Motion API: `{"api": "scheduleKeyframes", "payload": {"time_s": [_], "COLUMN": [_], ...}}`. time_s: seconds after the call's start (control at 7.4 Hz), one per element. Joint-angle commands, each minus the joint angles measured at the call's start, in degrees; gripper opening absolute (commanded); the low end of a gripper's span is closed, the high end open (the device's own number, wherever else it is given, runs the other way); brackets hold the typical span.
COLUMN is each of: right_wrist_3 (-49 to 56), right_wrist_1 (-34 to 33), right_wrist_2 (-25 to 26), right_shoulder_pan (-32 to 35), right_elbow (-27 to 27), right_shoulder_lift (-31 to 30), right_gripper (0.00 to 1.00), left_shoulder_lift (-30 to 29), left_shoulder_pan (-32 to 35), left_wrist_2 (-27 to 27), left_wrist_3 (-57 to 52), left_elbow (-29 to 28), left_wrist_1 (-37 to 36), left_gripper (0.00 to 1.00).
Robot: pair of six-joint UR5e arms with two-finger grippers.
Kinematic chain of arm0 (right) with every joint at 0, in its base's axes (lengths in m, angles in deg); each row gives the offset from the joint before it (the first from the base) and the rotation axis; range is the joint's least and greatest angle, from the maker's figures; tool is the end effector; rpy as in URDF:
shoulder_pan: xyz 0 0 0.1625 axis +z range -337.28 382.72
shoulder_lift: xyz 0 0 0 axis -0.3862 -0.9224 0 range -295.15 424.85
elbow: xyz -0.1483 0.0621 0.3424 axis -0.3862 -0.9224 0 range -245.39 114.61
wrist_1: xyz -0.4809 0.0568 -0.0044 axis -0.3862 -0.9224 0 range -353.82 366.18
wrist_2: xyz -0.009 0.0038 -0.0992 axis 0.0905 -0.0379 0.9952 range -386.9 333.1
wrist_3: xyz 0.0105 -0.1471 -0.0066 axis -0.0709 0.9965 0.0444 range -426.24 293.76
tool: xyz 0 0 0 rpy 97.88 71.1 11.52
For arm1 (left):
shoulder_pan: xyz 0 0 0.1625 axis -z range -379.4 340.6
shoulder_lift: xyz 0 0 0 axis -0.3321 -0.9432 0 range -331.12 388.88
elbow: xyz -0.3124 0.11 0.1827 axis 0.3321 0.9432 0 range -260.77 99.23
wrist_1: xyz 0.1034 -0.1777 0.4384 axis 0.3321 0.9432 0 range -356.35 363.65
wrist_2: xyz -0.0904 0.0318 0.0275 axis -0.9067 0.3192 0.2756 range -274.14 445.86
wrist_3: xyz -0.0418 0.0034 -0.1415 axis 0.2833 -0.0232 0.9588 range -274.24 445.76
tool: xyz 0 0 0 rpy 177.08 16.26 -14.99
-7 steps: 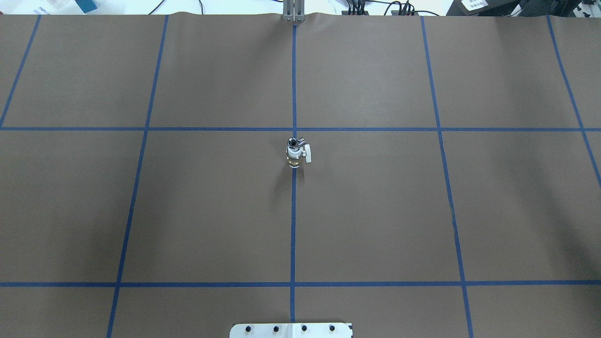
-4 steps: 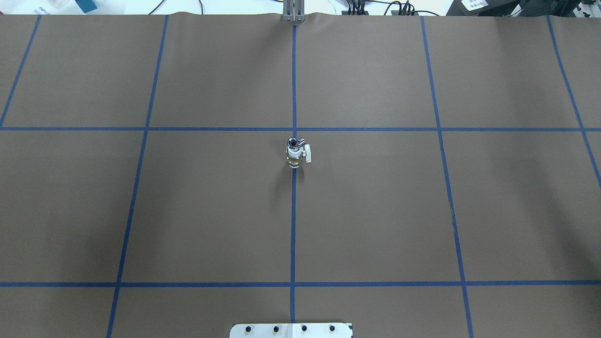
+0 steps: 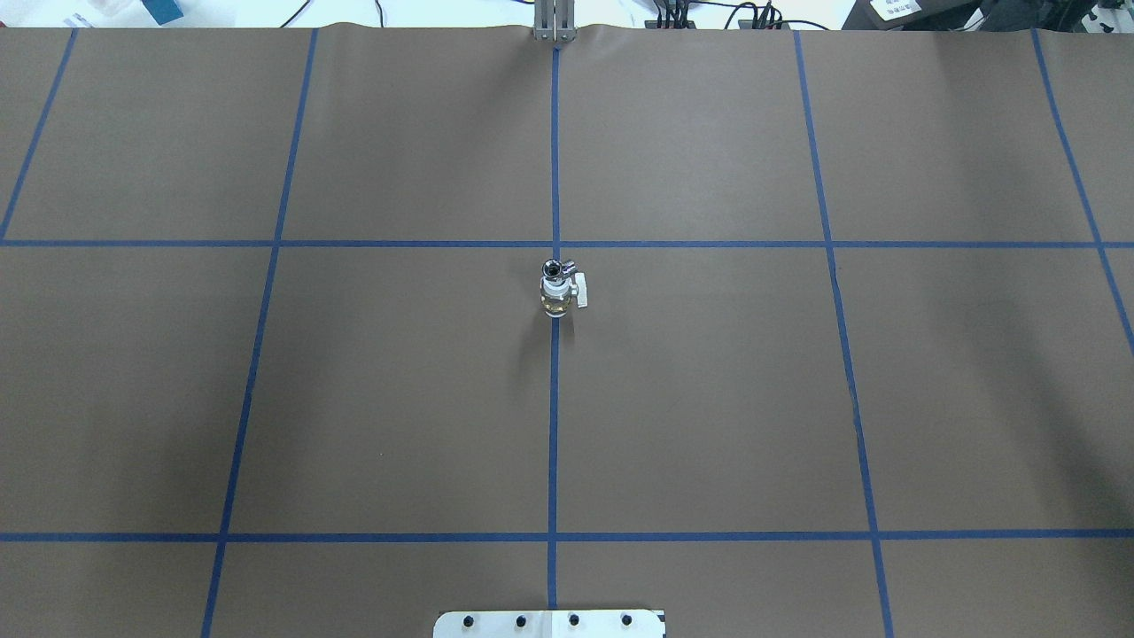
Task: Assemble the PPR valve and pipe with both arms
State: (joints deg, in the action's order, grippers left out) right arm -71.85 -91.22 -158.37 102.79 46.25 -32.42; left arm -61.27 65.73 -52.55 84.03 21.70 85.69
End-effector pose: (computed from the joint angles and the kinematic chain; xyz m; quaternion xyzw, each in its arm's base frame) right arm -0.0539 -0.5140 0.5199 0.0087 -0.3579 -0.0567 0.9320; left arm 0.0249 -0.5625 0.5286 0.0258 0.4105 0.0691 0.9089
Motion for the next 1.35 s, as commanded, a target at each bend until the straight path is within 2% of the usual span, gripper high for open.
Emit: {"api": "scheduleKeyframes", "payload": {"time_s": [0.0, 0.14, 1.22], "right_wrist_3": [0.25, 0.34, 0.34], "right_wrist_1": [-0.07, 0.01, 0.01], "right_wrist_2": [-1.41, -3.77, -3.36], "right_shoulder_pan": [0.09, 0.61, 0.88], "right_elbow": [0.15, 0.16, 0.24], "right_shoulder_lift": [-0.03, -0.2, -0.29], "right_gripper": [1.0, 1.0, 1.0], "left_shoulder_lift": [0.06, 0.33, 1.12], "left_shoulder_pan": [0.04, 0.04, 0.21], "left_wrist_2": [0.07, 0.07, -0.02], "left_wrist_3": [-0.38, -0.38, 0.15], "left_elbow": [0.18, -0.17, 0.97], "left_wrist_1": [0.05, 0.05, -0.04], "left_gripper": [1.0, 1.0, 1.0]}}
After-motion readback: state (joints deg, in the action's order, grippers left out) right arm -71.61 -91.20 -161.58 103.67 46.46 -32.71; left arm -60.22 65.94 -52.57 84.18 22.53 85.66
